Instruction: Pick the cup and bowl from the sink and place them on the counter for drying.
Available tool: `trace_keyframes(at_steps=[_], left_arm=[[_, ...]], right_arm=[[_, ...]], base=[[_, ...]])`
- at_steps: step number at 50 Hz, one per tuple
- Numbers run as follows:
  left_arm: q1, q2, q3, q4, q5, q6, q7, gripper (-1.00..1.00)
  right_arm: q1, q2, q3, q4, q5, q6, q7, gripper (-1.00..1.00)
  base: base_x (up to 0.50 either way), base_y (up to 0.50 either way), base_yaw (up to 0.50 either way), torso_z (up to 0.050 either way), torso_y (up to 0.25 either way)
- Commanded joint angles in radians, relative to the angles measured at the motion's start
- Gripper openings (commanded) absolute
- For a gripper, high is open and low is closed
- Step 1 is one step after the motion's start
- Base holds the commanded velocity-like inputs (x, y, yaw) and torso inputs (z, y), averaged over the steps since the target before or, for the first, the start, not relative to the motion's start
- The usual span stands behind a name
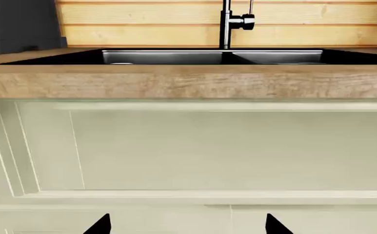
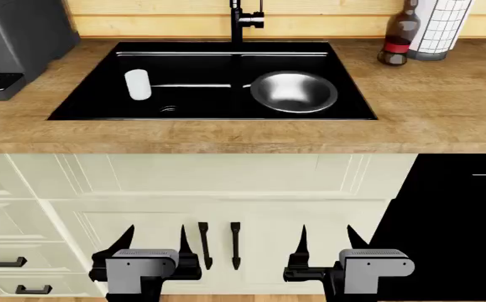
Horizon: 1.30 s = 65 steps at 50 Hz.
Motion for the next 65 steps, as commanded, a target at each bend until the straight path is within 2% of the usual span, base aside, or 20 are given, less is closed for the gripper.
trace_keyframes(at_steps=[1,6,21,65], left_arm=[[-0.001,-0.015,0.014,-0.002,-0.028,0.001,-0.015,1.00],[0.002,-0.030,0.013,-0.002,-0.080,-0.002,-0.032,1.00],[0.013,-0.069,0.051,-0.004,-0.088,0.038,-0.052,1.00],[-0.005,-0.108,0.111,-0.020,-0.129,0.046,-0.116,1.00]], right_arm=[[0.003,0.015,-0.025,0.001,0.011,0.001,0.020,1.00],[-0.004,0.033,-0.043,-0.008,0.034,0.001,0.041,1.00],[-0.009,0.063,-0.085,-0.019,0.047,0.012,0.079,1.00],[0.001,0.111,-0.148,-0.012,0.102,0.007,0.123,1.00]], base=[[0.00,0.00,0.00,0.000,0.000],[0.00,0.00,0.00,0.000,0.000],[0.00,0.00,0.00,0.000,0.000],[0.00,0.00,0.00,0.050,0.020]])
